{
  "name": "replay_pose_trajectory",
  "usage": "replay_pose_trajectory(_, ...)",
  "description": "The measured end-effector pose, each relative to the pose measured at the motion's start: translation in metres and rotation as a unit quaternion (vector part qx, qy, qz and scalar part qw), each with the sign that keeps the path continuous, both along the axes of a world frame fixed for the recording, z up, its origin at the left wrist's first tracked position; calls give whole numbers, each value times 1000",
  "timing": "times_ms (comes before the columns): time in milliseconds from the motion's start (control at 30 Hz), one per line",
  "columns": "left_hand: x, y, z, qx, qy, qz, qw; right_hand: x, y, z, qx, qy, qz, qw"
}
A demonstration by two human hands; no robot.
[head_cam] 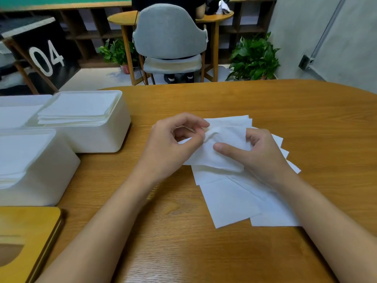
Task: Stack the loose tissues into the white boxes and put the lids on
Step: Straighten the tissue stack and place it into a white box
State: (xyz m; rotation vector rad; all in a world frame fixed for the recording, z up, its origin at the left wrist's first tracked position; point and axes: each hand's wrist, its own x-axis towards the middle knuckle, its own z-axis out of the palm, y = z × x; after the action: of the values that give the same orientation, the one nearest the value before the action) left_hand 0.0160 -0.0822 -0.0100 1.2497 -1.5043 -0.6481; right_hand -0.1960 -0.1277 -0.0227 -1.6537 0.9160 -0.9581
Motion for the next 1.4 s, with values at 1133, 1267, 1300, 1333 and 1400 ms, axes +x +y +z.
replay_pose_trajectory(1133, 19, -2, -7, 160, -362, -129, 909, -16, -31, -11, -8, 68, -152, 986)
replay_pose_trajectory(1267, 24, -1, -7, 182, -368, -131, 903, -16, -32, -11, -36, 89, -143, 985)
replay_pose_trajectory(1300, 24, -1, -6, 172, -364, -127, 907, -16, -31, -12, -45, 94, -140, 985)
replay_pose_trajectory(1333, 24, -1, -6, 157, -358, -120, 913, -16, -32, -12, -52, 98, -139, 984)
replay_pose_trajectory(1400, 23, -3, -7, 118, -344, -107, 925, -16, -32, -13, -65, 105, -138, 983)
